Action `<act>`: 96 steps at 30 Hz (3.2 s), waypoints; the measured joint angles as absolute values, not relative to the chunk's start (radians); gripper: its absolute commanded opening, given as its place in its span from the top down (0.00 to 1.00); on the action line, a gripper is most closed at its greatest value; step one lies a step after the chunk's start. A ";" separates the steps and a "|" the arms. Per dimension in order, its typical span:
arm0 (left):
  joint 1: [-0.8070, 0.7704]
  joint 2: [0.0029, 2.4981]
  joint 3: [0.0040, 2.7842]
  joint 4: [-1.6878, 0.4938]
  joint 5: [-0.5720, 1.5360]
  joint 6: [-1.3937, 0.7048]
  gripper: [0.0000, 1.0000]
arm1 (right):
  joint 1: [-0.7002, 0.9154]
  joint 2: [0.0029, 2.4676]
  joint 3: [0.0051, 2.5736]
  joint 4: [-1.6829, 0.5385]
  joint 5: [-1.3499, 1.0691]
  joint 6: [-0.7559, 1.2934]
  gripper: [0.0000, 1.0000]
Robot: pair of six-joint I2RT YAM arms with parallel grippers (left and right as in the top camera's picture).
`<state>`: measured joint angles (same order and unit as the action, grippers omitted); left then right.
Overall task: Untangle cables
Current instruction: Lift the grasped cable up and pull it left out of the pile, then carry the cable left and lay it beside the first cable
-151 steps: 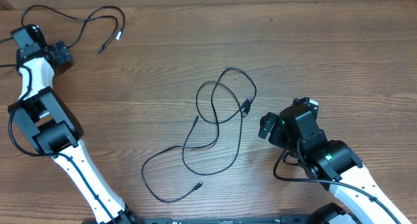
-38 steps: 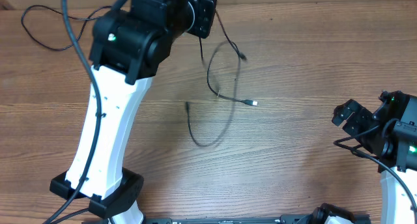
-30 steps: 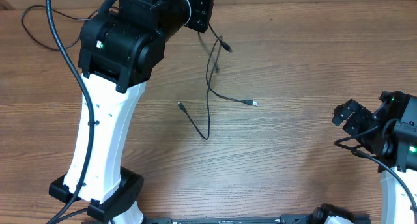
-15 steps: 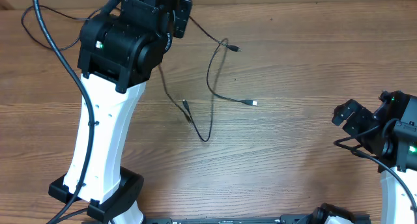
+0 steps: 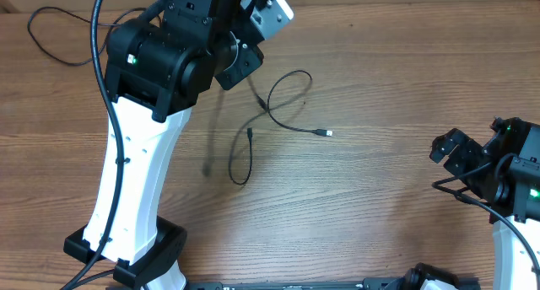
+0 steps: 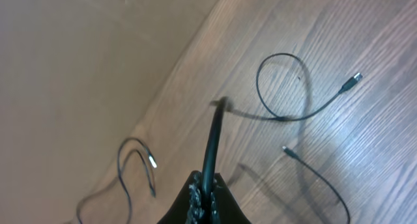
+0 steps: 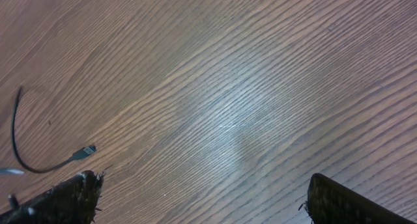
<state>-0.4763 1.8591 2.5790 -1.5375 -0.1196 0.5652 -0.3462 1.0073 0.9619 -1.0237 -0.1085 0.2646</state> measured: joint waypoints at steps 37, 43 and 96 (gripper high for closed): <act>-0.448 1.859 2.579 -1.401 -0.559 -0.023 0.96 | -0.346 1.007 0.962 -1.023 -0.124 0.262 0.00; -0.385 1.859 2.579 -1.522 -0.559 -0.511 0.96 | -0.346 1.007 0.962 -1.022 -0.124 0.261 0.00; 0.269 2.104 2.579 -1.685 0.290 -1.056 0.96 | -0.346 1.007 0.962 -1.016 -0.124 0.261 0.00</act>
<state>0.2687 2.1044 2.5793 -1.6852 0.2905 -1.0565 -0.3462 1.0073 0.9619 -1.0164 -0.1238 0.2607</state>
